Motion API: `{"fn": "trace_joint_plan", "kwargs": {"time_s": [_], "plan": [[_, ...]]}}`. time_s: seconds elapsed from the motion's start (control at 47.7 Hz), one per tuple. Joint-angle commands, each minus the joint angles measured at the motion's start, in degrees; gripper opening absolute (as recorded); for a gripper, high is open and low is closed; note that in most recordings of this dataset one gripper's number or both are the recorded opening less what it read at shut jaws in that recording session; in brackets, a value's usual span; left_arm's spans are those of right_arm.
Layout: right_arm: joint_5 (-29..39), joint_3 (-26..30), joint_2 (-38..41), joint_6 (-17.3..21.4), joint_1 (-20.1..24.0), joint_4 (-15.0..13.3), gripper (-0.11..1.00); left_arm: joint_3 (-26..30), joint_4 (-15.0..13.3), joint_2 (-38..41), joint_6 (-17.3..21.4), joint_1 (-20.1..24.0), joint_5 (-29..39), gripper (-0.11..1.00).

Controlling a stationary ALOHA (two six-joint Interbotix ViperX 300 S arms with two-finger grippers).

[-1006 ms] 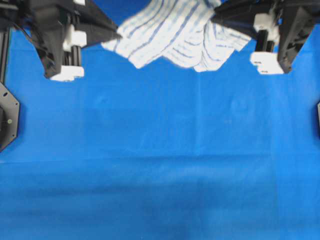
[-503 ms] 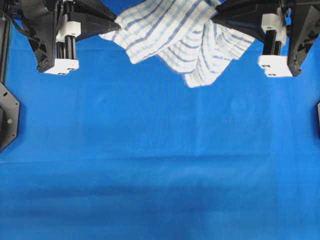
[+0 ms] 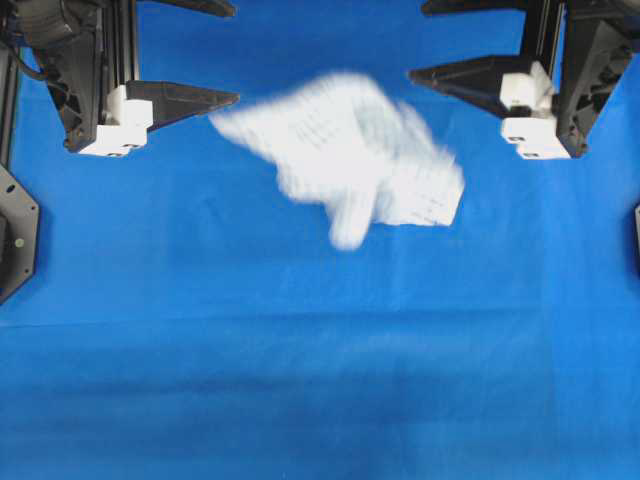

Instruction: Lift the towel with both arms.

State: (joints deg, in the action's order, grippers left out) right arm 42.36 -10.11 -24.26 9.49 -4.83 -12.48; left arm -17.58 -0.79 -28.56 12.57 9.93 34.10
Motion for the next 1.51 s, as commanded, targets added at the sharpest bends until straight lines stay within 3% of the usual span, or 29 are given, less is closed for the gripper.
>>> {"fn": "trace_joint_plan", "kwargs": {"time_s": [0.0,0.168,0.335,0.629,0.859,1.258,1.488], "plan": [[0.2,0.4,-0.4,0.3,0.1,-0.2,0.65,0.0,-0.1,-0.8,-0.1,-0.4,-0.6,0.86],[1.1,-2.8,-0.4,1.0,0.5,0.2,0.66,-2.9,-0.2,-0.4,-0.3,-2.1,-1.7,0.86],[0.0,-8.6,-0.4,1.7,2.5,0.3,0.66,-9.0,-0.1,1.1,-0.4,-4.6,-7.4,0.86],[-10.2,-22.1,1.1,4.2,3.3,0.1,0.66,-20.0,-0.1,6.6,0.1,-5.5,-20.0,0.86],[-18.5,-28.9,7.7,4.3,3.1,0.0,0.66,-23.6,-0.2,14.2,0.2,-5.5,-25.8,0.86],[-27.5,-31.9,22.8,4.3,-0.7,-0.1,0.66,-24.7,-0.2,31.7,0.3,-5.8,-38.5,0.86],[-32.8,-32.5,27.7,4.3,-1.8,-0.1,0.66,-24.8,-0.2,36.4,0.3,-5.6,-42.5,0.86]]}}
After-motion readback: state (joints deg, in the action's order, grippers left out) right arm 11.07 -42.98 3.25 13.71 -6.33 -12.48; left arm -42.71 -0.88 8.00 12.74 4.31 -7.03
